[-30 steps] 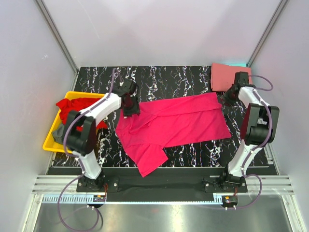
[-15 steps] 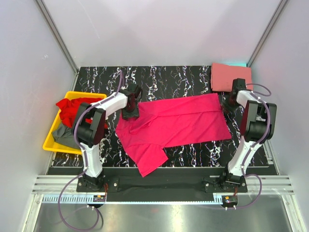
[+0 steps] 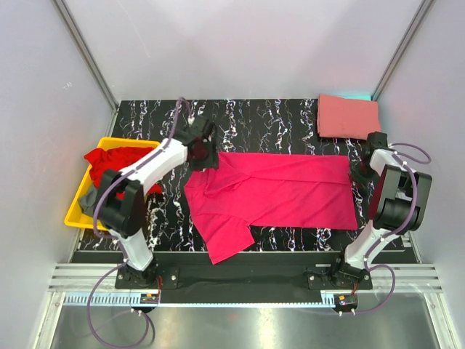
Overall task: Fold and stack the t-shirts
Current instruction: Fold the tshirt
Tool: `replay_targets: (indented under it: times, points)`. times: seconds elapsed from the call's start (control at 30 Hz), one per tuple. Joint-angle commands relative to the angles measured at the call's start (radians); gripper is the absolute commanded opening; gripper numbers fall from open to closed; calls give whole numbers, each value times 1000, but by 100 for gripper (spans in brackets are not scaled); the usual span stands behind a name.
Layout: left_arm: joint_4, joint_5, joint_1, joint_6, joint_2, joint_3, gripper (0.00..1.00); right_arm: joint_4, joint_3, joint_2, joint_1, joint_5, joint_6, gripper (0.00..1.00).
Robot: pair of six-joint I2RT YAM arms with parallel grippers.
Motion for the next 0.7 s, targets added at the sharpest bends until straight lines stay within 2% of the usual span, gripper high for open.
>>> replay_targets:
  times: [0.0,0.1,0.23,0.33,0.43,0.47,0.53,0.57,0.67]
  points:
    - [-6,-14,78,65,-87,98,58,-50,44,-52,4,11,-29,35]
    - [26,94,216,76,-75,134,57,-74,58,-110,4,-40,-47,39]
    - [73,192,269,108,-14,184,54,-54,51,-224,14,-104,-61,43]
    - [99,249,272,139,54,230,54,0,41,-274,54,-237,-83,44]
    - [152,291,278,146,127,249,46,52,64,-287,178,-317,-100,45]
    - [154,306,281,143,146,262,42,57,73,-284,260,-333,-91,45]
    - [140,331,287,130,181,287,40,60,90,-273,353,-319,-42,45]
    - [143,350,286,127,206,296,38,58,104,-267,447,-287,-20,44]
    - [151,441,286,102,238,296,28,61,113,-232,577,-227,51,44]
